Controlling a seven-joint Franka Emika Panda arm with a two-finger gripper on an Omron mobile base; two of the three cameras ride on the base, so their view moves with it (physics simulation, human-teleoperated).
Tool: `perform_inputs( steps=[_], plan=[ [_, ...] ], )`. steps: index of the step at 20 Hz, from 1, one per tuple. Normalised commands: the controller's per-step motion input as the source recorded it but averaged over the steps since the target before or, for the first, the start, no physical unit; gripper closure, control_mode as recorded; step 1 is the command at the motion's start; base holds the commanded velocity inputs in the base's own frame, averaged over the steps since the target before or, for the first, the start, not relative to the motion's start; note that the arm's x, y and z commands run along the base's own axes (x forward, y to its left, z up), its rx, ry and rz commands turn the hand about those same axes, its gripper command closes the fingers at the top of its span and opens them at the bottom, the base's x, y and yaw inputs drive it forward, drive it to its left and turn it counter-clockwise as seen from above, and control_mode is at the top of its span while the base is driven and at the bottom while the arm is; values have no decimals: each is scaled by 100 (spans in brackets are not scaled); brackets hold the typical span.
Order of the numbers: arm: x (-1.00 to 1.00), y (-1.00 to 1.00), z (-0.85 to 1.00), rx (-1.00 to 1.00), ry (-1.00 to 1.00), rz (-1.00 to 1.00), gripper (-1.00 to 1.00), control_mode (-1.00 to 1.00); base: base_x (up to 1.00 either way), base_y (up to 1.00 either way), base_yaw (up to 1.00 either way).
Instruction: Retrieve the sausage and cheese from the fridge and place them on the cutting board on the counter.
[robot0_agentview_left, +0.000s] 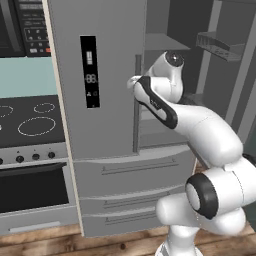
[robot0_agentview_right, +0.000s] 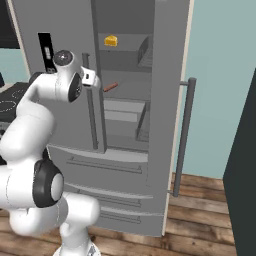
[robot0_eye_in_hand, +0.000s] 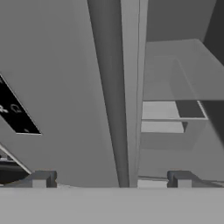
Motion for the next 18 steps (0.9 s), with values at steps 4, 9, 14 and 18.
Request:
perform_inputs(
  steps=[4,9,14,18],
  plan=[
    [37,3,0,-1,-19,-3,-100,-100,0,0,0],
    [30,3,1,0,-21,-6,-100,-100,0,0,0],
    [40,2,8,0,-13,-7,-100,-100,0,0,0],
    [52,19,5,0,-4,-5,-100,-100,0,0,0]
  ],
)
